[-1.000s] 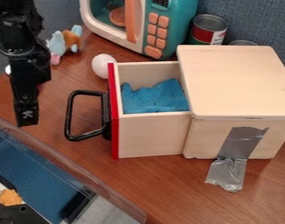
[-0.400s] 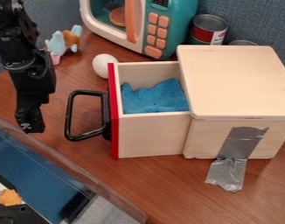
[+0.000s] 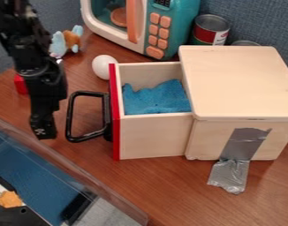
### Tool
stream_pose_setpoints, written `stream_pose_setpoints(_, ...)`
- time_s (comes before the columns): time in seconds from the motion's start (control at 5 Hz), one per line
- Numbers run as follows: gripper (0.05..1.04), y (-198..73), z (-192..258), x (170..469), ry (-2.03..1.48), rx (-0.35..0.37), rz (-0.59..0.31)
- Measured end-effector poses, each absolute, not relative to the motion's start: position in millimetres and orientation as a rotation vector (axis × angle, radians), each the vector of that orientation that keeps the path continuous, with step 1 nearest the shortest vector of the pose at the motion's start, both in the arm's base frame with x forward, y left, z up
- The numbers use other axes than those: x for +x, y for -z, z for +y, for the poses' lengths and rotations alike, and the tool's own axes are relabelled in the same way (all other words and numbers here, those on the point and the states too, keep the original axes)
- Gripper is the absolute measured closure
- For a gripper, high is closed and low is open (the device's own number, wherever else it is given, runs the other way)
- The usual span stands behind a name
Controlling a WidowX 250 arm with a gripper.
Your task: Close the drawer
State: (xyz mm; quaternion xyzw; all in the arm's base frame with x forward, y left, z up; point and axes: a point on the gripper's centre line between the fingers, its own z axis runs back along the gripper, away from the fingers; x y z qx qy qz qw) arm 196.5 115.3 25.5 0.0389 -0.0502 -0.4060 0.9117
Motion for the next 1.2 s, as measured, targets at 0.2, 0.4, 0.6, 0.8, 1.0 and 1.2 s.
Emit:
stream_pose_setpoints(0.2, 0.083, -26.5, 110.4, 208.4, 0.830, 0.069, -0.114)
stream_pose_setpoints(0.4, 0.083, -29.1, 101.1, 217.9, 0.834, 0.044, -0.121)
stream_pose_setpoints(0.6, 0.083, -30.3, 88.4, 229.2, 0.842, 0.058, -0.131)
stream_pose_setpoints(0.8, 0.083, -26.2, 78.8, 240.3, 0.842, 0.058, -0.128)
stream_pose_setpoints(1.0, 0.083, -16.6, 70.8, 252.3, 0.841, 0.065, -0.118)
stream_pose_setpoints(1.2, 0.083, -6.6, 66.0, 260.5, 0.834, 0.063, -0.114)
